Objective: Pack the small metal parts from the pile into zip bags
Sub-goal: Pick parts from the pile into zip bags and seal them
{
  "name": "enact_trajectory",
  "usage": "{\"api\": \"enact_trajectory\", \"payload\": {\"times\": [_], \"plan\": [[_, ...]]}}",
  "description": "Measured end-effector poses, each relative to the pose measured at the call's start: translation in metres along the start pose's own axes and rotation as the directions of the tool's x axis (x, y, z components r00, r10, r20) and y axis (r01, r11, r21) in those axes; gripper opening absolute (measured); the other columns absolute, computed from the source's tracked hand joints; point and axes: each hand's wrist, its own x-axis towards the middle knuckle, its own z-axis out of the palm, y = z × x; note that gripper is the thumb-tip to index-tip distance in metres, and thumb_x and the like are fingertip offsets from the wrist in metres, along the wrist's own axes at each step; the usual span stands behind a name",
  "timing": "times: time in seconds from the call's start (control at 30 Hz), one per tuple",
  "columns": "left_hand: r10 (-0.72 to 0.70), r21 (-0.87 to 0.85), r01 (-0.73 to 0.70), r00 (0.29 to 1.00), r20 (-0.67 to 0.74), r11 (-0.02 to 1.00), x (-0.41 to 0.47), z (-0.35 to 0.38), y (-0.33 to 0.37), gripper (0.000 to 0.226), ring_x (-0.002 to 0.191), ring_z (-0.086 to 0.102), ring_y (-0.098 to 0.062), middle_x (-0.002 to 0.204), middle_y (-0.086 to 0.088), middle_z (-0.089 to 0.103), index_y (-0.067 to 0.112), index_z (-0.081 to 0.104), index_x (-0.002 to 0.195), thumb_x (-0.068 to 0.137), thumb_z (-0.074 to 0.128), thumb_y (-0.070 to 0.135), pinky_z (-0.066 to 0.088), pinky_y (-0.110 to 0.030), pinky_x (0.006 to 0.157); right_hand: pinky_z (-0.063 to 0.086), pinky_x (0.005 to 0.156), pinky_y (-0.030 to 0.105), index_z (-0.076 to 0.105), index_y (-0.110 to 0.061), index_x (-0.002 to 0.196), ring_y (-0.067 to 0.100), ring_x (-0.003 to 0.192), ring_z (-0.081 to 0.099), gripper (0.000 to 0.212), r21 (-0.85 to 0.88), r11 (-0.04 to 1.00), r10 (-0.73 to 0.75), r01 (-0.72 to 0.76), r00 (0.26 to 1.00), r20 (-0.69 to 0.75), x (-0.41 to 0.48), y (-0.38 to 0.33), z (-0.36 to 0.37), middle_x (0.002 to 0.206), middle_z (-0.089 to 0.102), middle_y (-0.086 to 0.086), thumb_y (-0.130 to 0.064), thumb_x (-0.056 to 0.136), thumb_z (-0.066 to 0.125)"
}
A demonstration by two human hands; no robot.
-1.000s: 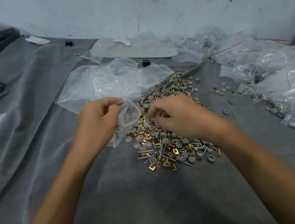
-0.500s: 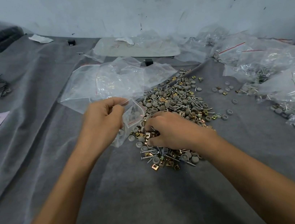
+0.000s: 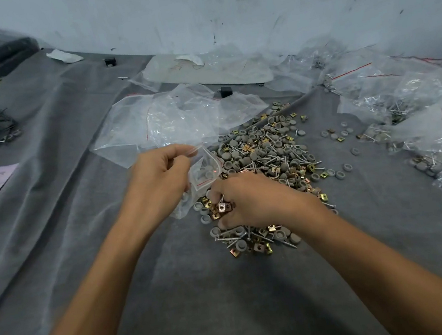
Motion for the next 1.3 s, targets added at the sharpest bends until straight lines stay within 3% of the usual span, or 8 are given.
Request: {"api": "enact_trajectory", "payload": {"times": [0.13,0.23,0.4,0.6,0.73,0.97,1.13,1.3], "plan": [[-0.001,-0.004,0.001,1.000,0.016,1.000,0.000,0.000,0.000,0.029,0.045,0.047,-0.006,0.048,0.009,0.058,0.034,0.071,0.094,0.089,0.048,0.018,0.039,-0.021,0.048,0.041,0.077,0.031,0.065,-0.022,0.113,0.016,0.097,0.056,0.030,0.082,0.997,0.002,-0.004,1.000,0.025,-0.005,0.003,-0.002,0.109,0.064,-0.004,-0.032,0.088,0.078],[-0.002,-0.007,0.002,1.000,0.017,1.000,0.000,0.001,-0.001,0.031,0.045,0.047,-0.005,0.049,0.008,0.058,0.034,0.071,0.094,0.091,0.048,0.014,0.039,-0.020,0.046,0.052,0.085,0.035,0.068,-0.021,0.107,0.021,0.097,0.064,0.012,0.105,0.994,0.020,-0.019,1.000,-0.012,-0.006,0.001,-0.003,0.102,0.070,-0.001,-0.026,0.098,0.062],[-0.009,-0.018,0.009,1.000,0.017,1.000,0.000,0.002,-0.001,0.032,0.044,0.047,-0.006,0.047,0.006,0.057,0.032,0.072,0.096,0.093,0.048,0.010,0.040,-0.018,0.043,0.046,0.081,0.041,0.056,-0.018,0.115,0.036,0.104,0.062,0.028,-0.103,0.994,0.017,-0.029,0.993,-0.113,-0.006,-0.017,0.009,0.112,0.066,0.010,-0.038,0.097,0.063],[-0.010,-0.027,0.011,1.000,0.025,1.000,0.000,0.004,-0.002,0.031,0.040,0.046,-0.004,0.046,0.005,0.056,0.029,0.072,0.101,0.094,0.048,0.009,0.037,-0.015,0.041,0.051,0.095,0.051,0.061,-0.020,0.122,0.039,0.113,0.061,0.028,-0.143,0.989,0.026,-0.037,0.997,-0.076,-0.011,-0.017,0.012,0.120,0.067,0.013,-0.022,0.094,0.065],[0.007,-0.034,-0.006,1.000,0.026,0.999,-0.001,0.005,-0.002,0.029,0.040,0.045,-0.003,0.047,0.005,0.056,0.031,0.072,0.099,0.093,0.050,0.013,0.037,-0.017,0.040,0.051,0.095,0.046,0.066,-0.024,0.123,0.035,0.113,0.062,0.030,-0.090,0.996,0.014,-0.021,0.997,-0.079,-0.015,-0.015,0.012,0.119,0.069,0.010,-0.028,0.094,0.067],[0.004,-0.032,-0.003,1.000,0.028,0.999,-0.001,0.005,-0.002,0.032,0.040,0.046,-0.002,0.046,0.005,0.056,0.029,0.073,0.100,0.094,0.048,0.008,0.038,-0.015,0.041,0.051,0.090,0.043,0.062,-0.014,0.111,0.034,0.107,0.062,0.026,-0.069,0.997,0.022,-0.029,0.995,-0.100,-0.014,-0.014,0.013,0.114,0.066,0.010,-0.028,0.091,0.070],[0.002,-0.028,-0.001,1.000,0.032,1.000,-0.001,0.005,-0.003,0.033,0.040,0.045,-0.003,0.047,0.005,0.056,0.033,0.071,0.096,0.094,0.048,0.009,0.037,-0.017,0.040,0.042,0.082,0.034,0.066,-0.012,0.113,0.029,0.108,0.060,0.033,-0.008,0.999,0.040,-0.041,0.996,-0.085,-0.011,-0.011,0.010,0.115,0.067,0.008,-0.033,0.089,0.076],[0.021,0.012,-0.022,0.999,0.049,1.000,-0.001,0.008,-0.004,0.034,0.041,0.047,-0.002,0.047,0.008,0.057,0.032,0.072,0.099,0.093,0.048,0.008,0.040,-0.017,0.043,0.044,0.083,0.028,0.069,-0.019,0.114,0.024,0.109,0.061,0.030,0.170,0.980,0.101,-0.099,0.995,-0.008,-0.012,-0.007,0.005,0.118,0.067,0.004,-0.028,0.087,0.079]]}}
